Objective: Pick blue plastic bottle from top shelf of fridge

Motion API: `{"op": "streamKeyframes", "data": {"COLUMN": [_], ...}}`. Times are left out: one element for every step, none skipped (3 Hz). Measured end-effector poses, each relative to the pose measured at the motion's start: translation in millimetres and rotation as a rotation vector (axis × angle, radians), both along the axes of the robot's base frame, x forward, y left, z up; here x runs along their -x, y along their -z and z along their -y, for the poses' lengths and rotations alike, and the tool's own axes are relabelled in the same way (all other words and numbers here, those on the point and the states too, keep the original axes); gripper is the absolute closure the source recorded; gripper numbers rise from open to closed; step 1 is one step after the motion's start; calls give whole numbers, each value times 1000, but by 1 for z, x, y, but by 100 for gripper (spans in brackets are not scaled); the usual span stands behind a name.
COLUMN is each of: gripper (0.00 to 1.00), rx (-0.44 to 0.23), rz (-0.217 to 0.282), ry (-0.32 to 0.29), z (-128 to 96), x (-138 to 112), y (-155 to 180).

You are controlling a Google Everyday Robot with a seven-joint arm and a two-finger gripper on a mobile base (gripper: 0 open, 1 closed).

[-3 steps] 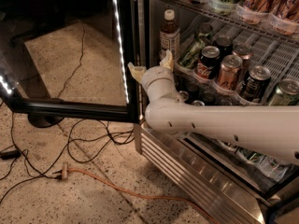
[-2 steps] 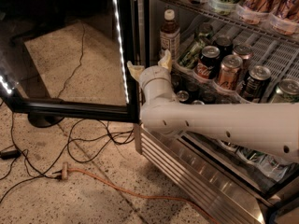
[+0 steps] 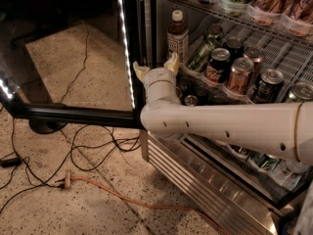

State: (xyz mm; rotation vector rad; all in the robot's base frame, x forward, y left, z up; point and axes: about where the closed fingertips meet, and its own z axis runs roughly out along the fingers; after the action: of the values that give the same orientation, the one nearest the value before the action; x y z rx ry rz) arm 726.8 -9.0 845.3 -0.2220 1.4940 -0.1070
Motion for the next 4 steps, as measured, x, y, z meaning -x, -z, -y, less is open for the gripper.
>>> {"op": "streamKeyframes", "data": {"gripper": [20,19,21,22], "rx": [-4,-8,-10,-13], "rz": [14,29,37,38], "ry": [50,101,136,155], "z": [7,15,22,24], "x": [-7,-10,-14,-20], "y": [-1,-3,-4,-3]}}
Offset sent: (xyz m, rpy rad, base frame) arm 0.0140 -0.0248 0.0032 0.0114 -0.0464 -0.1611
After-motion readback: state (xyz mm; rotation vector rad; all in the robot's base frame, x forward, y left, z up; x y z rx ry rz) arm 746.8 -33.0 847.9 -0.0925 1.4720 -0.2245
